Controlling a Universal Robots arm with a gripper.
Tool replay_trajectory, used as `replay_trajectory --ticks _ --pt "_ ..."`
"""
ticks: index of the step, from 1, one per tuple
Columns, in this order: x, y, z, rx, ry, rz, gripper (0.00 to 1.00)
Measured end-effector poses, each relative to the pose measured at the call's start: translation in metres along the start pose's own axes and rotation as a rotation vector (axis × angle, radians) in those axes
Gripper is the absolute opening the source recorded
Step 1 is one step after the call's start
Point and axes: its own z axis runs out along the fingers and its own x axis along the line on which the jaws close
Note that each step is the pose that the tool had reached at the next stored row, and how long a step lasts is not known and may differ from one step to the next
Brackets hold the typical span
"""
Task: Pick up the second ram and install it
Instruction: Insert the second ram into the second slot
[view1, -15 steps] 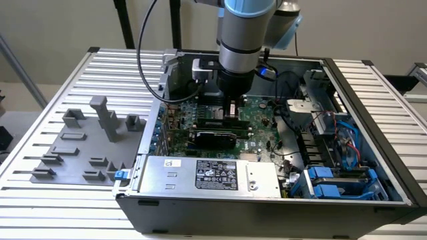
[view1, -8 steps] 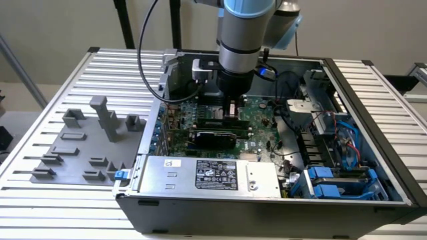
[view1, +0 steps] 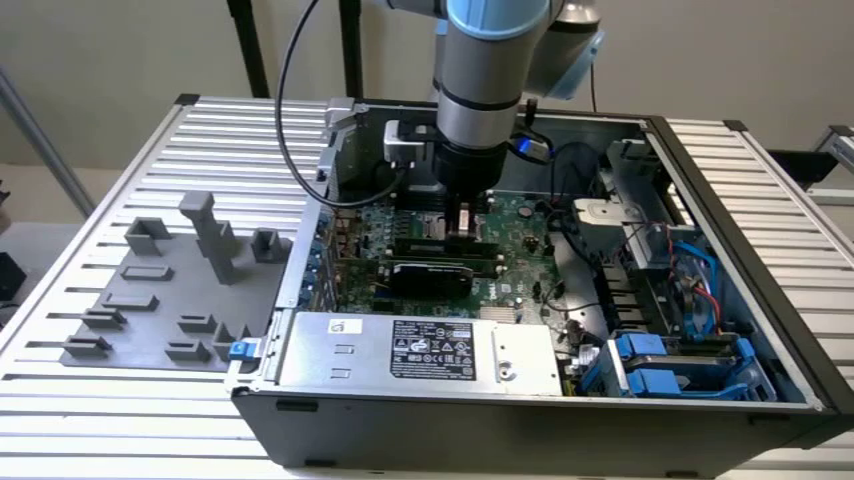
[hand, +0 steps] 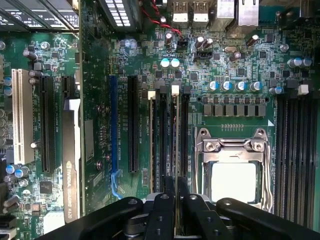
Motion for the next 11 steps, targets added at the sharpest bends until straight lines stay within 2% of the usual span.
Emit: replay_trajectory --ticks 11 --pt "-0.0005 0.0000 0.0018 0.0000 0.0002 0.000 0.00"
